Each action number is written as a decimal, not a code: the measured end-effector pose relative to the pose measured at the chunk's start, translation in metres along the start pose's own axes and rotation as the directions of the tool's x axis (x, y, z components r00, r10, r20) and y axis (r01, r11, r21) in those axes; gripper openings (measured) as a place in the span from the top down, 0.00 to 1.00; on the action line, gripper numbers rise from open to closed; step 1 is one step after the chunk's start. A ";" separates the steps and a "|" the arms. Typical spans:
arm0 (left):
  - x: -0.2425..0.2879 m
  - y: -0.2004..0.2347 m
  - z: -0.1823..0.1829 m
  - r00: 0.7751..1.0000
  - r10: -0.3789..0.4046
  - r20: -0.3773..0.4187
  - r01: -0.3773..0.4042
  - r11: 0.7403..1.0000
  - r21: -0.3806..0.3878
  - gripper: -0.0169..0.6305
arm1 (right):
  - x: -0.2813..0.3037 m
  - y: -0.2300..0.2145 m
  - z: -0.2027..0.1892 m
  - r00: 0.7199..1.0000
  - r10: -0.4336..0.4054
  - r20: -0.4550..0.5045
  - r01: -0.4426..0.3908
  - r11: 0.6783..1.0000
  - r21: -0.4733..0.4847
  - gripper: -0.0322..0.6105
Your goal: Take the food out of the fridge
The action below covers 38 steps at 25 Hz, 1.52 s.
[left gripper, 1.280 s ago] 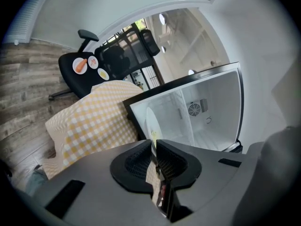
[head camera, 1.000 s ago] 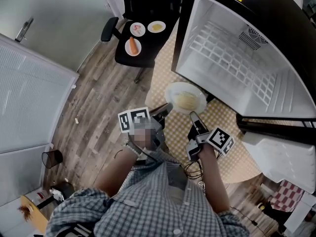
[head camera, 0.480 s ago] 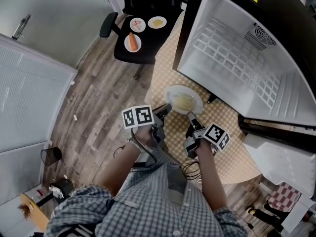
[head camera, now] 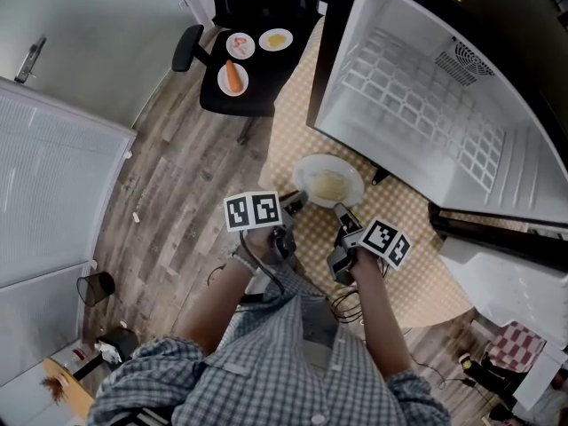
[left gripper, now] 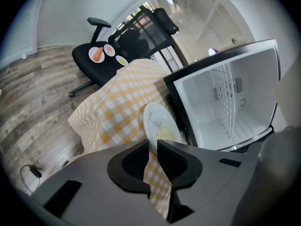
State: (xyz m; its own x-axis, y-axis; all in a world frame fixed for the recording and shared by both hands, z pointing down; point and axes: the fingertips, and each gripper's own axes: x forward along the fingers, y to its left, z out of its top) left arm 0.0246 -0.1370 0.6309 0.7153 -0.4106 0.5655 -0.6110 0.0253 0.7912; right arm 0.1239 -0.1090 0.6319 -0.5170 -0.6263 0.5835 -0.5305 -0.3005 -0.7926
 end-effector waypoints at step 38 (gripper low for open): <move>-0.066 -0.226 0.051 0.955 -0.226 0.192 0.004 0.658 0.753 0.97 | -0.172 0.143 0.111 0.847 0.104 0.522 0.342 0.645 -0.684 0.94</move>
State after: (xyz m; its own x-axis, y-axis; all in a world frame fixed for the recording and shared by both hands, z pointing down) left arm 0.0987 -0.1618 0.4028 0.7559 -0.5731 0.3166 -0.6546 -0.6715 0.3472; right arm 0.2111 -0.1242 0.3989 -0.1424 -0.9368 0.3195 -0.9781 0.0837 -0.1903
